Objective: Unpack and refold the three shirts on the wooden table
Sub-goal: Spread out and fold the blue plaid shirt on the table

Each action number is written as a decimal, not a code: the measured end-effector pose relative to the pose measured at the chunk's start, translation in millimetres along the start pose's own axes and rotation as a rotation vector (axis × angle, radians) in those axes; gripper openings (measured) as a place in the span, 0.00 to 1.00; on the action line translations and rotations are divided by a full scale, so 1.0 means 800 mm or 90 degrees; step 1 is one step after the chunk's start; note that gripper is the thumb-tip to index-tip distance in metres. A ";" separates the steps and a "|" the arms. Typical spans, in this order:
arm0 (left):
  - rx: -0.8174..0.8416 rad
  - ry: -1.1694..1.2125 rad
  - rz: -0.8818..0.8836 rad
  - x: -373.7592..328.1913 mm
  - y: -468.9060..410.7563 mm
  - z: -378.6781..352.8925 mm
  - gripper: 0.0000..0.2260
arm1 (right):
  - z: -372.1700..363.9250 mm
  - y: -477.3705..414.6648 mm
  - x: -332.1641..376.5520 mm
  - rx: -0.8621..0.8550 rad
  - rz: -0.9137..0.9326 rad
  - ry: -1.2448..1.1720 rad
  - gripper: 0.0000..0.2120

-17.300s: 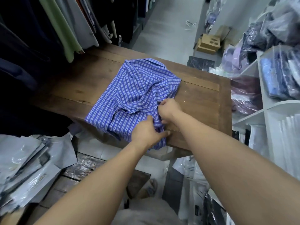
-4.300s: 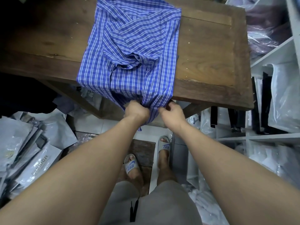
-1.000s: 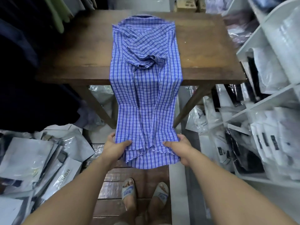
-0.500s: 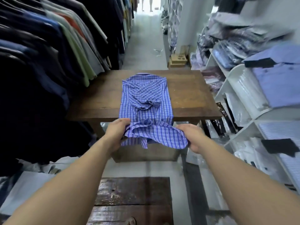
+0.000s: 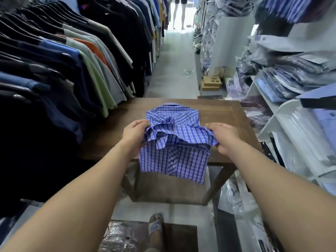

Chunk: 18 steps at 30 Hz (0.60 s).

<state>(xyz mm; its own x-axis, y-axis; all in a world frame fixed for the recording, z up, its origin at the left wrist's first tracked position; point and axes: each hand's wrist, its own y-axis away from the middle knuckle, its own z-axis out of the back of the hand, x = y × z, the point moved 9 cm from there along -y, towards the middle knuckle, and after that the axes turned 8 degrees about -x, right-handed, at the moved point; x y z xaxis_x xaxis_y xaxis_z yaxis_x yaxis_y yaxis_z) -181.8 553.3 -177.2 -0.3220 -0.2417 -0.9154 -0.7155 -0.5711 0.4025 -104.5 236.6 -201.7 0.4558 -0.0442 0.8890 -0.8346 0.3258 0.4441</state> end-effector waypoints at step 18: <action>0.079 0.108 0.305 0.014 -0.251 -0.130 0.13 | -0.173 -0.164 0.044 0.107 -0.220 -0.107 0.16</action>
<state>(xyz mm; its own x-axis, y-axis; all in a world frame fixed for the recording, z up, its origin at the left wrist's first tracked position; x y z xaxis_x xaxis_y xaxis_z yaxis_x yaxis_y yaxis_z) 22.7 584.0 -269.4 -0.5335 -0.5828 -0.6130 -0.5839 -0.2706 0.7654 64.1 322.7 -244.3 0.6731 -0.2815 0.6839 -0.6862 0.1071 0.7195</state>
